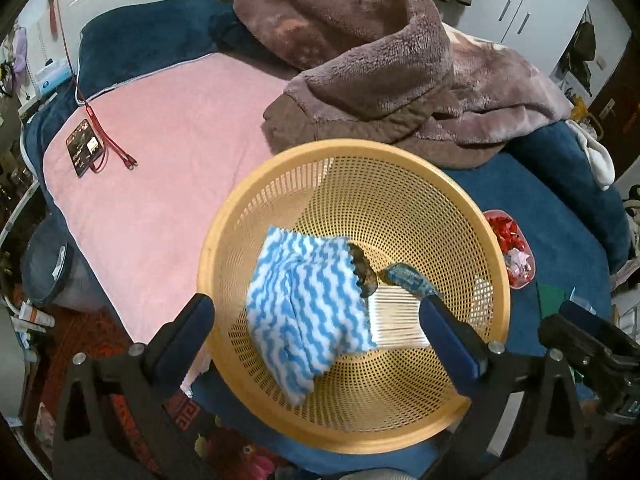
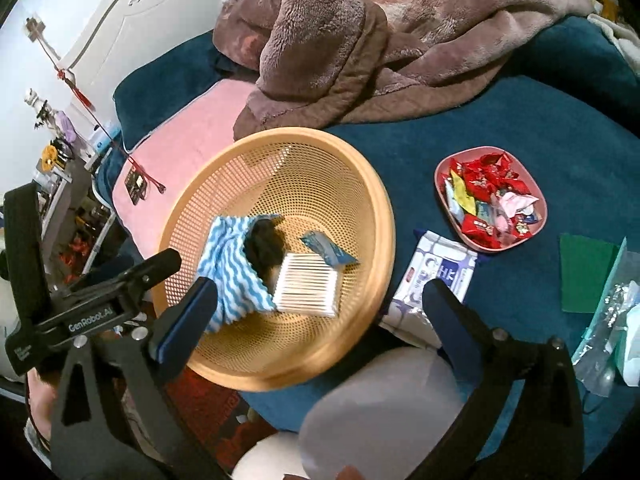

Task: Organize soft objects
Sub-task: 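Open both tools to drop the cloth and packet into the basket, then move both open tools back over the blanket toward the clear zip bag, then grasp the clear zip bag with the left tool and lift it, then grasp the pearl hair tie with the right tool while the left tool holds the zip bag, then carry the zip bag and pearl hair tie over the orange basket with both tools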

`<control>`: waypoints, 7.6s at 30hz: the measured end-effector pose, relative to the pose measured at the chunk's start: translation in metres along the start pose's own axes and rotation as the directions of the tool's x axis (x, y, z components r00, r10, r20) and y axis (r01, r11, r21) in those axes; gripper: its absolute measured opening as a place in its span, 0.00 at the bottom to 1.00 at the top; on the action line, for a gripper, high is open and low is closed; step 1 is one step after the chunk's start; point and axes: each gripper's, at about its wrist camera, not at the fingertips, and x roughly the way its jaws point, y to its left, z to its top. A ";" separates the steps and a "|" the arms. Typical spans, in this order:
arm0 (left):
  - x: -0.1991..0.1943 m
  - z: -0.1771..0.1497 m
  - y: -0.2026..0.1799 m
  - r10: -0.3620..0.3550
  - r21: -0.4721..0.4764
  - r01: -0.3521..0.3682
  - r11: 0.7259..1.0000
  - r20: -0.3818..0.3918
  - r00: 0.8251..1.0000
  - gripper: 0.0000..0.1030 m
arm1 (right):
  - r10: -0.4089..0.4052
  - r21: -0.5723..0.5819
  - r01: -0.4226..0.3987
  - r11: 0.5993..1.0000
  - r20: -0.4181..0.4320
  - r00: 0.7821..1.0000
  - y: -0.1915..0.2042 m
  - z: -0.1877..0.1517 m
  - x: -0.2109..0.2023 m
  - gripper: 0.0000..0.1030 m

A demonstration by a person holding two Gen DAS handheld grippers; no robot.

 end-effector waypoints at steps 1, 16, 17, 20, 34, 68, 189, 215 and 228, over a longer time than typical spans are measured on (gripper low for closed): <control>0.001 -0.001 -0.001 0.000 0.000 0.000 1.000 -0.003 1.000 0.99 | -0.005 -0.002 0.005 1.000 -0.001 1.000 -0.001 -0.002 -0.001 1.00; -0.001 -0.016 -0.035 0.000 0.067 0.003 0.998 -0.036 0.999 0.99 | -0.009 0.026 0.009 1.000 0.013 1.000 -0.018 -0.014 -0.021 1.00; -0.002 -0.016 -0.037 -0.006 0.068 0.009 0.998 -0.039 0.999 0.99 | -0.009 0.028 0.008 1.000 0.016 1.000 -0.019 -0.014 -0.023 1.00; -0.003 -0.017 -0.046 -0.028 0.071 0.032 0.997 -0.053 0.998 0.99 | -0.009 0.039 0.008 0.999 0.029 1.000 -0.026 -0.017 -0.031 1.00; -0.015 -0.031 -0.104 -0.074 0.155 0.084 0.984 -0.069 0.995 0.99 | -0.017 0.140 0.005 0.990 0.084 0.996 -0.079 -0.044 -0.072 1.00; -0.037 -0.086 -0.236 -0.126 0.405 0.159 0.900 -0.107 0.986 0.99 | -0.116 0.349 0.068 0.935 0.120 0.986 -0.177 -0.127 -0.134 1.00; 0.080 -0.180 -0.374 -0.164 0.523 0.276 0.806 -0.249 0.954 0.16 | -0.144 0.544 0.142 0.827 -0.040 0.989 -0.323 -0.217 -0.081 0.26; 0.018 -0.184 -0.344 -0.236 0.508 0.335 0.793 -0.251 0.939 0.04 | -0.210 0.442 0.147 0.885 0.095 0.973 -0.269 -0.199 -0.134 0.24; -0.023 -0.175 -0.323 -0.277 0.502 0.340 0.795 -0.199 0.940 0.04 | -0.203 0.382 0.139 0.914 0.132 0.970 -0.231 -0.179 -0.145 0.24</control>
